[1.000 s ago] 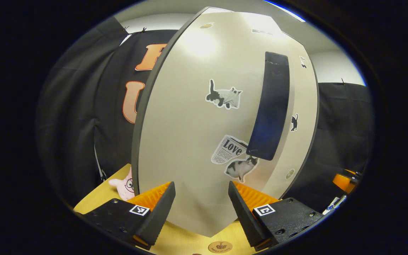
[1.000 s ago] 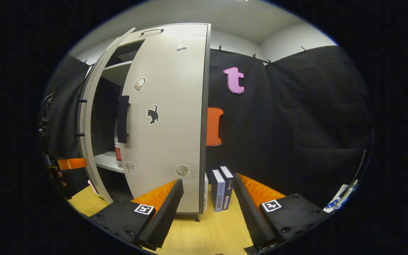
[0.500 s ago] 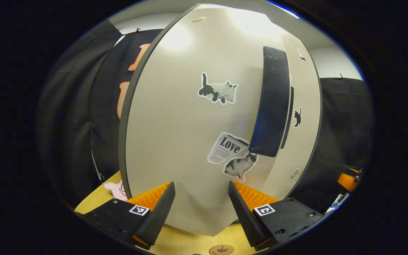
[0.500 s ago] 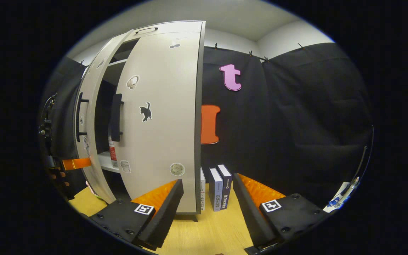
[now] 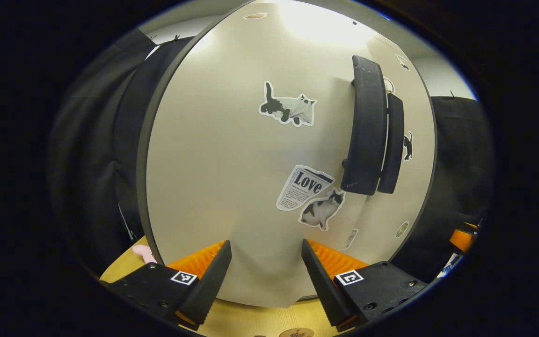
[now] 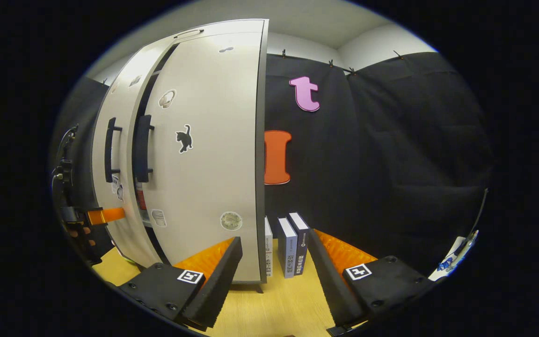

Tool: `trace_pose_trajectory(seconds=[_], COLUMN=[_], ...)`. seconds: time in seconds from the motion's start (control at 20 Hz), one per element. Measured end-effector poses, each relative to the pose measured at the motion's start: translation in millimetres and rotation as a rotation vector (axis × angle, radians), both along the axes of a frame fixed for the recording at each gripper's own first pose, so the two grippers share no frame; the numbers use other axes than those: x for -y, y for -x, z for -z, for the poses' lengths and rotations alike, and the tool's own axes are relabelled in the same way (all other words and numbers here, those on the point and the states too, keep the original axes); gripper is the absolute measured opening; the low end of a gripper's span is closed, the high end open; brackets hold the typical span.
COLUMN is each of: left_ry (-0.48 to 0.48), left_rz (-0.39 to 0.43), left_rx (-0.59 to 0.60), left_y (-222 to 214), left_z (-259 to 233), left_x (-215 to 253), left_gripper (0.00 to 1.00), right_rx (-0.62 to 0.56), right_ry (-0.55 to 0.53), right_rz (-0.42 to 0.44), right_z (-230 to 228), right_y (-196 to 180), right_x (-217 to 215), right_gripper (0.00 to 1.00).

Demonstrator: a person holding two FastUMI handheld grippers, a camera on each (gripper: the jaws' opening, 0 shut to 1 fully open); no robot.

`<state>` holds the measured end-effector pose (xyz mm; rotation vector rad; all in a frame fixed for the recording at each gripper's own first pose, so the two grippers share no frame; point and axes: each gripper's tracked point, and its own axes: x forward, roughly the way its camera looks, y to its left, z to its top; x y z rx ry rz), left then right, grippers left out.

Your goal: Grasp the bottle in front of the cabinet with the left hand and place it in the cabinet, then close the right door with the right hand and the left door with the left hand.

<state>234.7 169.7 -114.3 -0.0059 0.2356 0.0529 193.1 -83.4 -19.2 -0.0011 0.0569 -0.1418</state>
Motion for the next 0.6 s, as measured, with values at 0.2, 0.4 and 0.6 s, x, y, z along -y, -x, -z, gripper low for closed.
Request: trace_pose_trajectory(seconds=[0.2, 0.4, 0.6], left_ry=[-0.010, -0.022, -0.036], left_rz=[-0.014, -0.005, 0.011], left_rx=[-0.027, -0.014, 0.031], left_y=[3.3, 4.5, 17.8], left_z=[6.0, -14.1, -49.9], left_x=[-1.2, 3.1, 4.8], left_gripper=[0.93, 0.93, 0.93], right_rx=[-0.012, -0.017, 0.005], right_ry=[-0.006, -0.011, -0.029], right_rz=[-0.017, -0.031, -0.050], right_z=[4.6, 1.9, -11.5], right_y=[-7.4, -9.8, -10.9], right_x=[-6.8, -12.4, -20.9], right_gripper=[0.94, 0.94, 0.94])
